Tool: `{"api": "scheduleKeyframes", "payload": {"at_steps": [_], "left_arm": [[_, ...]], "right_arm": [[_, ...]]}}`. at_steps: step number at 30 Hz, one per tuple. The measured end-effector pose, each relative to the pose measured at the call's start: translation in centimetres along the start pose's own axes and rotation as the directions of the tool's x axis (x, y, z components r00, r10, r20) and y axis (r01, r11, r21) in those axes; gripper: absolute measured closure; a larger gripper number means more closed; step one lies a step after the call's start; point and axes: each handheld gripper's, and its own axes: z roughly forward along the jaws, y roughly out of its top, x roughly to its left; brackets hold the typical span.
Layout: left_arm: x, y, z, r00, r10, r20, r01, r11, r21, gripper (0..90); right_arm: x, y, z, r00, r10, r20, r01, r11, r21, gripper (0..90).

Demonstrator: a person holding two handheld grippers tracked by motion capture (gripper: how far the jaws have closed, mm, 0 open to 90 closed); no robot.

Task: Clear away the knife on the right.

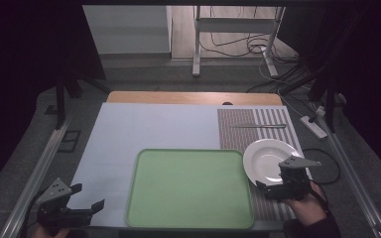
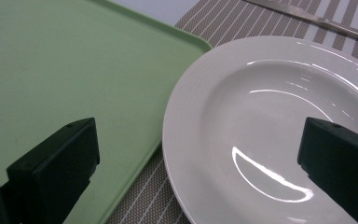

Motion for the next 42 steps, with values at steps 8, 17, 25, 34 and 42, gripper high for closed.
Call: {"api": "scheduleKeyframes", "payload": {"at_steps": [8,17,25,34,42], "left_arm": [[0.0,0.0,0.0,1.0,-0.001,0.001,0.001,1.0,0.0,3.5],[0.0,0.0,0.0,1.0,0.002,0.0,-0.002,1.0,0.003,3.6],[0.0,0.0,0.0,1.0,0.001,-0.001,-0.001,1.0,0.004,3.5],[0.0,0.0,0.1,1.0,0.001,-0.001,-0.001,1.0,0.005,3.5],[0.0,0.0,0.1,1.0,0.001,-0.001,-0.001,1.0,0.004,3.6]], "right_arm": [[-0.6,0.8,1.2,0.9993,0.036,-0.013,-0.036,0.999,0.001,0.0],[-1.4,2.1,2.9,0.9997,0.022,0.009,-0.022,1.0,0.013,0.0],[-1.6,3.1,4.3,0.9974,0.062,-0.037,-0.061,0.997,0.044,0.0],[-2.2,4.0,5.9,0.9973,0.07,-0.022,-0.069,0.996,0.06,0.0],[-3.4,4.8,7.1,0.998,0.062,-0.009,-0.061,0.995,0.077,0.0]]}}
